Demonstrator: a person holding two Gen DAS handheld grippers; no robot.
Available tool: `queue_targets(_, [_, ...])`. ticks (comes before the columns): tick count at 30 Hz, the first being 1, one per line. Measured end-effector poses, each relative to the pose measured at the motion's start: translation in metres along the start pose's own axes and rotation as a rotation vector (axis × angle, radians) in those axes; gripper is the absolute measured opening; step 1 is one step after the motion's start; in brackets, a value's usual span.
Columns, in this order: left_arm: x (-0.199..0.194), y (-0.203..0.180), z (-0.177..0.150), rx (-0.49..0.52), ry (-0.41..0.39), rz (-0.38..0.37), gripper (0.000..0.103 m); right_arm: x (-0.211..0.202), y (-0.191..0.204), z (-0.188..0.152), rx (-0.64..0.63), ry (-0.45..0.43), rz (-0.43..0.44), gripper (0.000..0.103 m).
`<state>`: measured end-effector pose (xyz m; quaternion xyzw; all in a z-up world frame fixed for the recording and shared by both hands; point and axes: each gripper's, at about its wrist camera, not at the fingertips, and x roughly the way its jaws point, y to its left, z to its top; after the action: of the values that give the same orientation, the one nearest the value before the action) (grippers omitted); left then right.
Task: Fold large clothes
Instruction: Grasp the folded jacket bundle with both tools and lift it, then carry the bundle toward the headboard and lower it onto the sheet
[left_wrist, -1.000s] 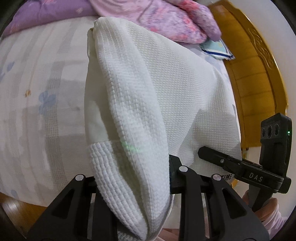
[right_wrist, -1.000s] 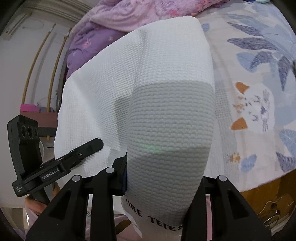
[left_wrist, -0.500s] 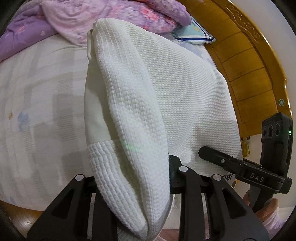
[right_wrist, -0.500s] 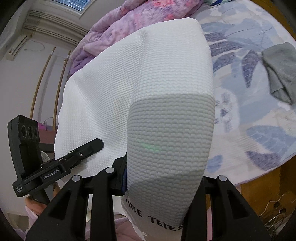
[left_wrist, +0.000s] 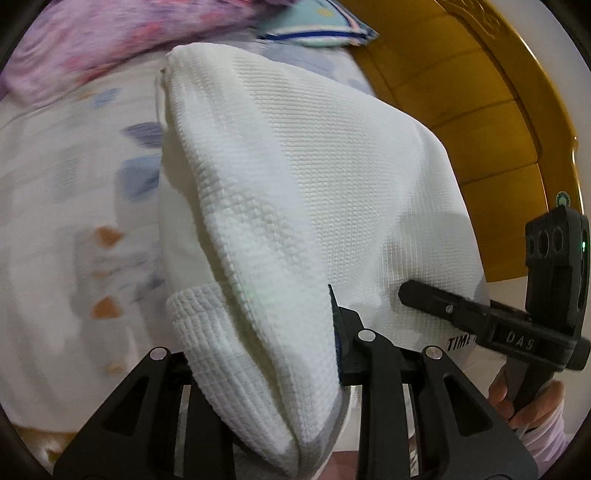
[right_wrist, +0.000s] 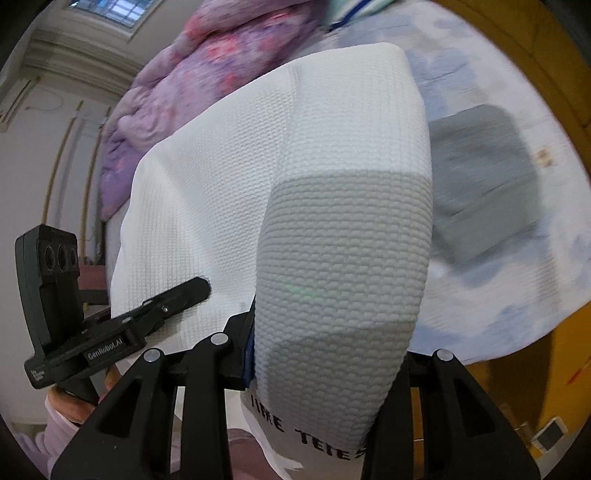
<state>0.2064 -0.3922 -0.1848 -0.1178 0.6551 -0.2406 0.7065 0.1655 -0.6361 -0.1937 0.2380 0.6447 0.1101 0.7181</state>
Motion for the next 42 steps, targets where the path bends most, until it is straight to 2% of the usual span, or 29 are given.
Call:
queue_targets(4, [0.063, -0.046, 0.033, -0.005, -0.002, -0.042, 0.026, -0.010, -0.058, 0.042, -0.016, 0.018, -0.069, 0.033])
queue_targets(8, [0.119, -0.077, 0.063, -0.015, -0.067, -0.119, 0.026, -0.015, -0.104, 0.086, -0.050, 0.005, -0.131, 0.034])
queue_targets(9, [0.132, -0.079, 0.068, -0.032, -0.083, -0.132, 0.026, -0.009, -0.118, 0.102, -0.073, 0.019, -0.144, 0.035])
queue_targets(10, [0.145, -0.082, 0.069, -0.040, -0.088, -0.131, 0.028, -0.003, -0.128, 0.112, -0.086, 0.037, -0.144, 0.041])
queue_targets(11, [0.168, -0.081, 0.074, -0.053, -0.087, -0.113, 0.029, 0.006, -0.137, 0.125, -0.094, 0.063, -0.140, 0.048])
queue_targets(12, [0.183, -0.079, 0.076, -0.062, -0.081, -0.090, 0.033, 0.021, -0.152, 0.135, -0.088, 0.091, -0.132, 0.067])
queue_targets(13, [0.205, -0.075, 0.077, -0.061, -0.059, -0.049, 0.036, 0.039, -0.172, 0.146, -0.049, 0.105, -0.186, 0.075])
queue_targets(14, [0.231, -0.068, 0.078, -0.048, 0.001, 0.027, 0.038, 0.049, -0.184, 0.153, -0.010, 0.120, -0.252, 0.075])
queue_targets(15, [0.245, -0.060, 0.077, -0.044, 0.052, 0.084, 0.039, 0.063, -0.203, 0.154, 0.054, 0.152, -0.372, 0.075])
queue_targets(16, [0.255, -0.054, 0.077, -0.053, 0.087, 0.124, 0.043, 0.067, -0.213, 0.152, 0.087, 0.158, -0.424, 0.075])
queue_targets(17, [0.253, -0.041, 0.074, -0.088, 0.087, 0.101, 0.045, 0.062, -0.226, 0.144, 0.132, 0.122, -0.458, 0.075])
queue_targets(18, [0.246, -0.036, 0.073, -0.101, 0.069, 0.083, 0.045, 0.055, -0.230, 0.138, 0.154, 0.088, -0.451, 0.075])
queue_targets(19, [0.239, -0.035, 0.069, -0.085, 0.053, 0.105, 0.047, 0.046, -0.233, 0.130, 0.178, 0.046, -0.423, 0.075])
queue_targets(20, [0.226, -0.038, 0.068, -0.039, 0.032, 0.176, 0.047, 0.035, -0.232, 0.119, 0.192, -0.001, -0.415, 0.074])
queue_targets(21, [0.218, -0.042, 0.067, -0.011, 0.016, 0.213, 0.047, 0.029, -0.228, 0.113, 0.182, -0.027, -0.419, 0.071])
queue_targets(22, [0.207, -0.047, 0.067, 0.014, -0.002, 0.248, 0.047, 0.025, -0.221, 0.110, 0.150, -0.051, -0.410, 0.054])
queue_targets(23, [0.200, -0.049, 0.070, 0.023, -0.012, 0.259, 0.047, 0.022, -0.213, 0.108, 0.112, -0.068, -0.389, 0.041])
queue_targets(24, [0.191, -0.054, 0.072, 0.033, -0.027, 0.242, 0.045, 0.020, -0.204, 0.105, 0.079, -0.085, -0.358, 0.023])
queue_targets(25, [0.189, -0.058, 0.074, 0.040, -0.035, 0.219, 0.045, 0.022, -0.197, 0.104, 0.059, -0.089, -0.328, 0.020])
queue_targets(27, [0.201, -0.062, 0.079, 0.046, -0.030, 0.194, 0.044, 0.043, -0.197, 0.109, 0.047, -0.030, -0.301, 0.020])
queue_targets(29, [0.244, -0.064, 0.083, 0.050, 0.024, 0.217, 0.042, 0.079, -0.210, 0.119, 0.087, 0.018, -0.327, 0.020])
queue_targets(30, [0.263, -0.064, 0.086, 0.052, 0.046, 0.253, 0.041, 0.096, -0.219, 0.124, 0.106, 0.014, -0.360, 0.020])
queue_targets(32, [0.303, -0.060, 0.090, 0.083, 0.067, 0.290, 0.041, 0.104, -0.220, 0.132, 0.130, -0.013, -0.413, 0.020])
queue_targets(34, [0.298, -0.068, 0.098, 0.071, 0.077, 0.328, 0.040, 0.095, -0.209, 0.135, 0.160, 0.001, -0.407, 0.023])
queue_targets(35, [0.284, -0.071, 0.106, 0.053, 0.059, 0.294, 0.038, 0.083, -0.197, 0.135, 0.138, -0.025, -0.384, 0.023])
queue_targets(37, [0.254, -0.074, 0.119, 0.047, -0.035, 0.251, 0.037, 0.062, -0.180, 0.140, 0.098, -0.096, -0.317, 0.023])
queue_targets(39, [0.238, -0.070, 0.141, 0.029, -0.119, 0.259, 0.037, 0.055, -0.163, 0.158, 0.055, -0.138, -0.264, 0.023])
queue_targets(41, [0.253, -0.053, 0.172, -0.025, -0.125, 0.299, 0.037, 0.067, -0.161, 0.178, 0.025, -0.132, -0.285, 0.026])
queue_targets(42, [0.267, -0.041, 0.186, -0.045, -0.106, 0.314, 0.039, 0.087, -0.167, 0.193, 0.016, -0.111, -0.335, 0.029])
